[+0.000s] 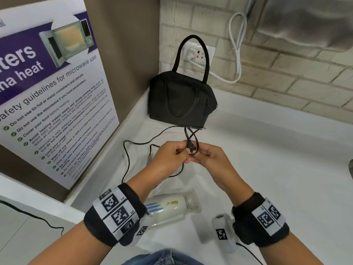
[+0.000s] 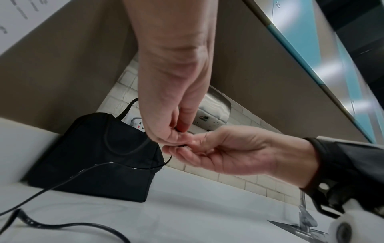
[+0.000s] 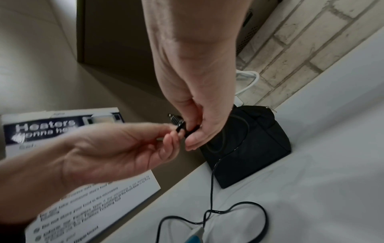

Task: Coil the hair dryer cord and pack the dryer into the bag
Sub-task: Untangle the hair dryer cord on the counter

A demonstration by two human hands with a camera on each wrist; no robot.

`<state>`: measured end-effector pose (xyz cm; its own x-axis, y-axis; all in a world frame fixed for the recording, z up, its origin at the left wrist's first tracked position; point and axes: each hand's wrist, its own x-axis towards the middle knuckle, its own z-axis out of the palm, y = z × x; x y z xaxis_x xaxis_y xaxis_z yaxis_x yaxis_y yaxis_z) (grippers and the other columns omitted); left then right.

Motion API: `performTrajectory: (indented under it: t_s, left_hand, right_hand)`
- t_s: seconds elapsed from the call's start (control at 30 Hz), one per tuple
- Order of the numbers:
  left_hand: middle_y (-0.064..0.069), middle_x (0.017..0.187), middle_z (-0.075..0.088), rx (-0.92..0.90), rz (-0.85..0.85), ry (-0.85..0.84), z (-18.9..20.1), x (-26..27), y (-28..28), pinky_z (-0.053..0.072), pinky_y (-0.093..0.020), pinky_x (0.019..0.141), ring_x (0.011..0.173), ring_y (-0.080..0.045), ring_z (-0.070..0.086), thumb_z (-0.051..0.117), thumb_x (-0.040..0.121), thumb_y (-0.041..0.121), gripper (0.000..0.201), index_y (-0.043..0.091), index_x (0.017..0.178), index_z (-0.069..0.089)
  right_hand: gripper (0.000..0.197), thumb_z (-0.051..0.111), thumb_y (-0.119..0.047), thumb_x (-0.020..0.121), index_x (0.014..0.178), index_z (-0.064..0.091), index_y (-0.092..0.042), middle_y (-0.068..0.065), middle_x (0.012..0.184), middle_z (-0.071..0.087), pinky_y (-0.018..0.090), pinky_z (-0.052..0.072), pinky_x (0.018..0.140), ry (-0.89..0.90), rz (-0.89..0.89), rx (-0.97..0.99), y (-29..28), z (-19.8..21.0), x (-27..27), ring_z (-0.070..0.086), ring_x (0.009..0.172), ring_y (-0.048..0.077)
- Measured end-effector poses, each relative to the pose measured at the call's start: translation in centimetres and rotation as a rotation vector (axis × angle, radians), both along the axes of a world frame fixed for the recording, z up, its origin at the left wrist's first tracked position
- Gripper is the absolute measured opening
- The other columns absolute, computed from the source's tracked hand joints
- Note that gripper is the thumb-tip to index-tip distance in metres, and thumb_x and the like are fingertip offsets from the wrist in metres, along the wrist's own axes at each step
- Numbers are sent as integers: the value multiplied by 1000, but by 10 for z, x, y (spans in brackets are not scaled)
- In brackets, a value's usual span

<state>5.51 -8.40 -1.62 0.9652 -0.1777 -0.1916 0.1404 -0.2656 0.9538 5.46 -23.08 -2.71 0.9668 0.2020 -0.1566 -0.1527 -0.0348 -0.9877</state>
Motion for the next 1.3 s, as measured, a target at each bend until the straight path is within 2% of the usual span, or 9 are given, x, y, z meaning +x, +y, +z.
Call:
performTrajectory:
  t_s: [0.13,0.33,0.57,0.67,0.8,0.9,1.0,1.1,1.3]
  left_hand:
    - [-9,97,74,16,42,11,-3,2,5,53,-29,90,83,-15,69,53,93,12,25,15,113,67]
    - [-4,83,73,142,28,-52,-4,-3,3,51,-25,78,79,-16,68,59,86,8,13,14,84,71]
    - [0,83,76,114,99,-124,-2,-2,2,56,-34,82,81,-12,71,66,84,19,14,20,93,76]
    - [2,83,75,103,125,-108,-4,0,5,56,-30,80,81,-11,70,69,81,20,14,23,93,76]
    - [3,79,73,79,159,-91,-8,3,10,51,-11,70,73,-6,66,70,79,10,16,23,88,75]
    - [-3,79,73,25,200,-53,-8,5,14,54,-17,74,73,-12,68,70,78,6,14,19,83,74]
    - [-12,84,74,-38,235,-22,-9,8,18,58,-25,78,75,-19,71,69,80,4,13,15,83,73]
    - [-11,85,74,-70,266,-6,-11,12,26,58,-32,83,76,-20,72,69,80,3,11,14,83,73]
    - [-9,84,73,-168,244,-1,-5,11,26,58,-30,82,77,-22,72,70,81,8,14,8,95,71]
  right_hand:
    - [45,47,0,93,136,42,-8,16,110,70,30,50,97,116,-21,191,-4,6,0,67,104,25]
    - [72,73,-14,79,134,31,-31,3,100,73,22,52,86,-88,-40,-76,4,5,-6,70,93,12]
    - [12,49,-29,95,93,51,-18,5,80,65,47,54,76,-407,-62,-424,13,-2,-8,64,75,20]
    - [19,46,-25,97,90,58,-11,-4,86,67,33,52,85,-405,-46,-427,10,-2,-8,64,92,5]
    - [23,48,-21,96,91,69,-15,-35,103,57,-3,32,88,-374,-97,-423,4,-1,-7,33,125,-15]
    - [21,49,-21,95,87,68,-22,-15,115,51,-2,34,83,-312,-185,-325,0,0,-8,43,111,-12]
    - [26,43,-23,98,79,60,-20,-6,93,55,20,40,84,-203,-186,-60,-4,1,-8,52,86,4]
    - [30,37,-20,99,78,57,-13,-3,78,53,23,49,75,-36,-169,312,-11,9,-5,51,73,9]
    - [23,47,-19,97,117,57,-17,0,76,64,25,49,78,78,-135,-205,-24,8,-1,60,73,12]
